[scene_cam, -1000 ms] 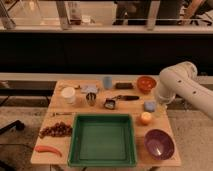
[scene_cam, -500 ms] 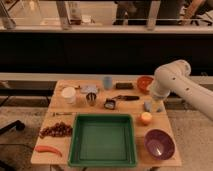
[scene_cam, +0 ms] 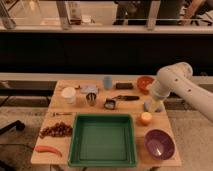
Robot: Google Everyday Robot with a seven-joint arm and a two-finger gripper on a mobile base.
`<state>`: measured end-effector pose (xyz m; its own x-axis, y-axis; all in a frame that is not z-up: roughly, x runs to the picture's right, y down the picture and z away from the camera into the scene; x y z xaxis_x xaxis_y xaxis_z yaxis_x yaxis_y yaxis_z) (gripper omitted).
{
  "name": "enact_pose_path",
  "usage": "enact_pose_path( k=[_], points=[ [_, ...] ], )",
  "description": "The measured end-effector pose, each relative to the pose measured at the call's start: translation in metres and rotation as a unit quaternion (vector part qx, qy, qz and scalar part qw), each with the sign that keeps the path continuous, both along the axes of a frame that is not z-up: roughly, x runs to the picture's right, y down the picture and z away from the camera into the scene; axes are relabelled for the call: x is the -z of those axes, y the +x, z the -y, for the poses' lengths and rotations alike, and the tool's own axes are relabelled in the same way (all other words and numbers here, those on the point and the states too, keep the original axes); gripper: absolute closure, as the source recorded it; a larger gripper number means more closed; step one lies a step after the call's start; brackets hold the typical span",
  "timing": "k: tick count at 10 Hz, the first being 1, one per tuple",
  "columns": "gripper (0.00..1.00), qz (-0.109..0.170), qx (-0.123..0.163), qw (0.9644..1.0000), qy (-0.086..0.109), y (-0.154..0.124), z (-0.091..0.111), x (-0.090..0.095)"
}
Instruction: Stack bowls on top of each other
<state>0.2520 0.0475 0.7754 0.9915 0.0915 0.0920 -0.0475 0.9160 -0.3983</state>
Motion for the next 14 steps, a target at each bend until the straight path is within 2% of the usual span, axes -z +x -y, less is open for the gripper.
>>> enact_pose_path(
  k=[2,4,7,8,9,10,11,12,14],
  points=[
    [0.2,0.023,-0.006,0.9996,0.012,-0.004,0.009,-0.02],
    [0.2,0.028,-0.011,0.9992,0.025,-0.001,0.018,-0.038],
    [0.2,0.029,0.003,0.9976,0.062,-0.001,0.029,-0.062],
    [0.2,0.026,0.011,0.9954,0.092,0.001,0.03,-0.075],
    [0.2,0.022,0.018,0.994,0.106,0.0,0.03,-0.087],
    [0.2,0.022,0.022,0.9933,0.111,-0.003,0.029,-0.092],
    [0.2,0.02,0.035,0.9919,0.121,-0.008,0.028,-0.109],
    [0.2,0.018,0.04,0.9914,0.124,-0.009,0.03,-0.117],
    [0.2,0.013,0.045,0.9905,0.129,-0.005,0.041,-0.137]
  ],
)
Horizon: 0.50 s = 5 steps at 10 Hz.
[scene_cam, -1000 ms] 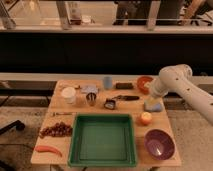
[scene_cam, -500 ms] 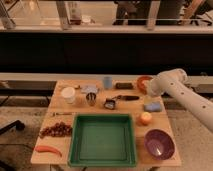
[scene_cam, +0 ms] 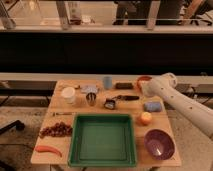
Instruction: Stack bowls on top of each other
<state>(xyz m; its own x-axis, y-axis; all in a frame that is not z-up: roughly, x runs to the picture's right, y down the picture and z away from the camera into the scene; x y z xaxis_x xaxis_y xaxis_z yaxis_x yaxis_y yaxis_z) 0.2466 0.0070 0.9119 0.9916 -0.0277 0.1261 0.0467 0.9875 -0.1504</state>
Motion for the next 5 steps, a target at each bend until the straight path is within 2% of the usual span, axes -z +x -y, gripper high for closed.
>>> enact_pose_path(
  k=[1,3,5],
  points=[
    [0.2,-0.002,0.004,1.0,0.004,0.002,0.009,-0.01],
    [0.2,-0.013,-0.007,0.9999,0.007,0.022,0.022,-0.021],
    [0.2,-0.024,-0.017,0.9996,0.0,0.033,0.023,-0.034]
  ],
)
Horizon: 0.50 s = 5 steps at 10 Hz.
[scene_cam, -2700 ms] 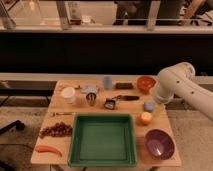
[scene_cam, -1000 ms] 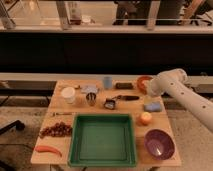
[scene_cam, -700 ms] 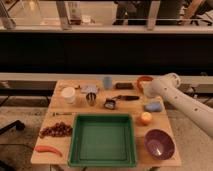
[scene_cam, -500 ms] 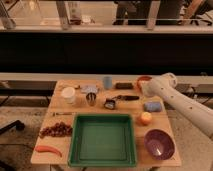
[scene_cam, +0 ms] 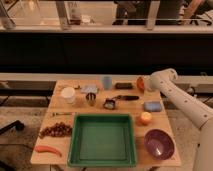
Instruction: Stack bowls on top of each other
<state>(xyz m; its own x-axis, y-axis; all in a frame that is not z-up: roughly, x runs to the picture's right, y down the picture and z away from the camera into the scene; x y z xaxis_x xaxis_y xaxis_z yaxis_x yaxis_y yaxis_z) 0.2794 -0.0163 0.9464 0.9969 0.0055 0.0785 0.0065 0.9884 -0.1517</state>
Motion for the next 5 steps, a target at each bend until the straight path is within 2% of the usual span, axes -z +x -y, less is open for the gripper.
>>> enact_pose_path(
  k=[3,5],
  points=[
    [0.21,-0.017,-0.014,0.9995,-0.023,0.017,-0.02,-0.026],
    [0.32,-0.013,-0.013,0.9992,-0.035,0.014,-0.025,-0.031]
  ],
)
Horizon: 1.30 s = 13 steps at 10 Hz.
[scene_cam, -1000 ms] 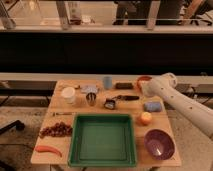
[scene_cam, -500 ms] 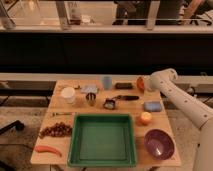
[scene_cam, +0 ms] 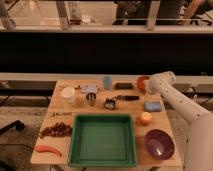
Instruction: Stack bowls on top of each other
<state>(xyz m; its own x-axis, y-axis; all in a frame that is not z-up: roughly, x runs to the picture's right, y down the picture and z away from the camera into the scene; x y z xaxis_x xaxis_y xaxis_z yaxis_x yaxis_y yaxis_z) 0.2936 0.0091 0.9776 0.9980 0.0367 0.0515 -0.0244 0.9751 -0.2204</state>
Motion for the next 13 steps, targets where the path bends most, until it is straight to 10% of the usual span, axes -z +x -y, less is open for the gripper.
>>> enact_pose_path(
  k=[3,7,10,13],
  points=[
    [0.63,0.012,-0.017,0.9998,0.001,0.001,0.001,0.006],
    [0.99,0.018,-0.05,0.9971,0.054,0.011,0.042,0.067],
    [1.0,0.024,-0.075,0.9914,0.104,0.034,0.067,0.128],
    [1.0,0.031,-0.069,0.9905,0.114,0.041,0.043,0.174]
  ],
)
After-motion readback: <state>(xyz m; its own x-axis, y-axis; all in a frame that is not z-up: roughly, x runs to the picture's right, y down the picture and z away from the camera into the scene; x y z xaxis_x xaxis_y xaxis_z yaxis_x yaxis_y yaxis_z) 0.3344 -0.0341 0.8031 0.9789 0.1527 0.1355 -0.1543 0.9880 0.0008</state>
